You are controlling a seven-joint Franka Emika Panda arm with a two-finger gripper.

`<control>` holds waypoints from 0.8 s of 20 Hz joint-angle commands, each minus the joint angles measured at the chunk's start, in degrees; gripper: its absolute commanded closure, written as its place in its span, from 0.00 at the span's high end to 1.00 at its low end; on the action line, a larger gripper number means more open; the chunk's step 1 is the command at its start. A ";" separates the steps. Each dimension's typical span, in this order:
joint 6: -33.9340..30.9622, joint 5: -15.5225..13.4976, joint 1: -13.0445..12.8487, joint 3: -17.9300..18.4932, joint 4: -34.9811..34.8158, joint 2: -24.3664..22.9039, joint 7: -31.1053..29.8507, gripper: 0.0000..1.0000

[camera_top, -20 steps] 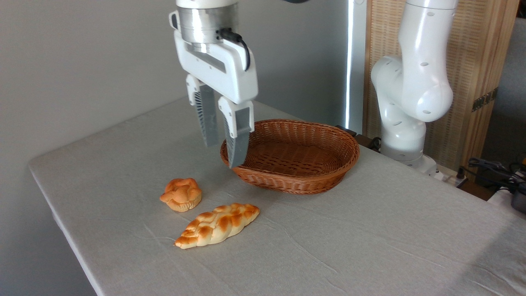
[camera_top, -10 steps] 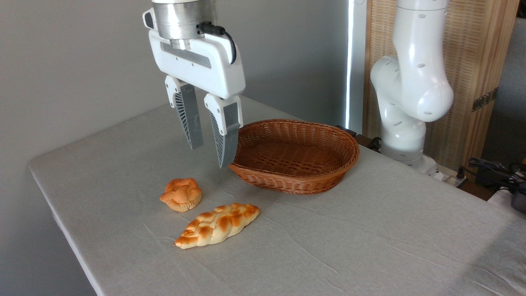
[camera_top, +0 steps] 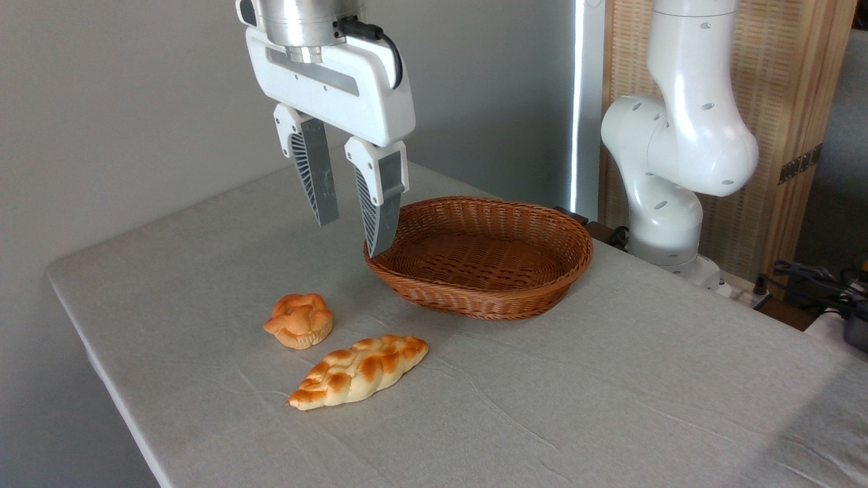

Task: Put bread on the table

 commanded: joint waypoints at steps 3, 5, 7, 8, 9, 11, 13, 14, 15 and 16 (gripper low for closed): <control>-1.67 -0.41 2.75 -2.48 1.86 1.40 -0.26 1.00; -1.67 -0.33 3.19 -2.48 1.86 1.40 0.18 1.00; -1.67 -0.33 3.36 -3.01 1.94 1.48 0.27 1.00; -1.67 -0.24 3.45 -3.10 1.86 1.48 0.18 1.00; -1.67 -0.24 3.45 -3.19 1.94 1.48 0.18 1.00; -1.76 -0.24 3.45 -3.54 1.95 1.57 0.09 1.00; -2.19 -0.24 5.72 -5.81 1.95 1.83 0.18 1.00; -2.28 -0.15 6.43 -6.69 1.95 1.83 0.18 1.00; -2.28 -0.15 7.05 -7.57 2.12 1.92 0.18 1.00; -2.28 0.02 7.05 -7.58 2.21 1.92 0.18 1.00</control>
